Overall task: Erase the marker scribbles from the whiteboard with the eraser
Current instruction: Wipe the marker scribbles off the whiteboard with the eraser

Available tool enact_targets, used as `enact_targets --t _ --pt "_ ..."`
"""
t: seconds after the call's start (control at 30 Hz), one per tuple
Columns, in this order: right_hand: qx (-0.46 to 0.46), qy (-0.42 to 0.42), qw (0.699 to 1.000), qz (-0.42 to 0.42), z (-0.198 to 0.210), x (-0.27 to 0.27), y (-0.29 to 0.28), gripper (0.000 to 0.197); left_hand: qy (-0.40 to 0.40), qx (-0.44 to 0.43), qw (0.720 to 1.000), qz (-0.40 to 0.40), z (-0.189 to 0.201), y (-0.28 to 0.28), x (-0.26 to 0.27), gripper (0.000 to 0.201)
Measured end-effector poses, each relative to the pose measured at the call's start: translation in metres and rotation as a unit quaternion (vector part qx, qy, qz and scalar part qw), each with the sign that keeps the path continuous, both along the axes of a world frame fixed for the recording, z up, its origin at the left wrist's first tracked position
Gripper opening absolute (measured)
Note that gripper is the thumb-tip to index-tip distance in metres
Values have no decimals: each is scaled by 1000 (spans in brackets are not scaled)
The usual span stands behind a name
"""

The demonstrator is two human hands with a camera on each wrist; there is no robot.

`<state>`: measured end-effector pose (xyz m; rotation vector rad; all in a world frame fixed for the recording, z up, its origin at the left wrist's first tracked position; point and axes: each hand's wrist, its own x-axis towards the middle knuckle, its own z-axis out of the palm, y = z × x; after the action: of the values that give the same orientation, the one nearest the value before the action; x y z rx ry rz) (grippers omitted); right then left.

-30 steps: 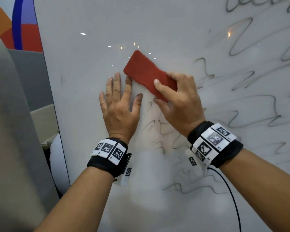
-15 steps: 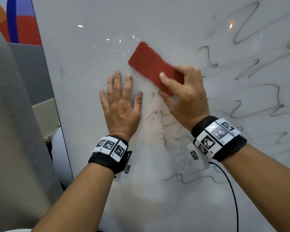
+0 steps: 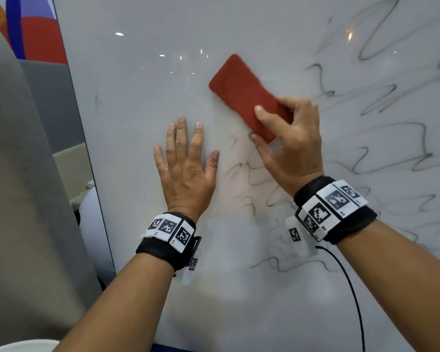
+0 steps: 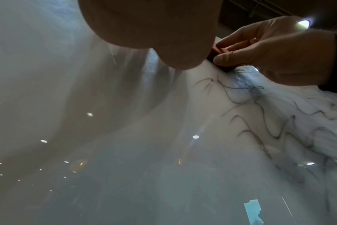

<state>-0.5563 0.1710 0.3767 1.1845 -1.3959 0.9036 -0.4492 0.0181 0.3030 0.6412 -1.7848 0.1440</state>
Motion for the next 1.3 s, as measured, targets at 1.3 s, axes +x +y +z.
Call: enact_targets --t 1.3 --pt "-5 -3 1000 -10 -52 1 3 34 -103 34 994 6 -54 -8 14 73"
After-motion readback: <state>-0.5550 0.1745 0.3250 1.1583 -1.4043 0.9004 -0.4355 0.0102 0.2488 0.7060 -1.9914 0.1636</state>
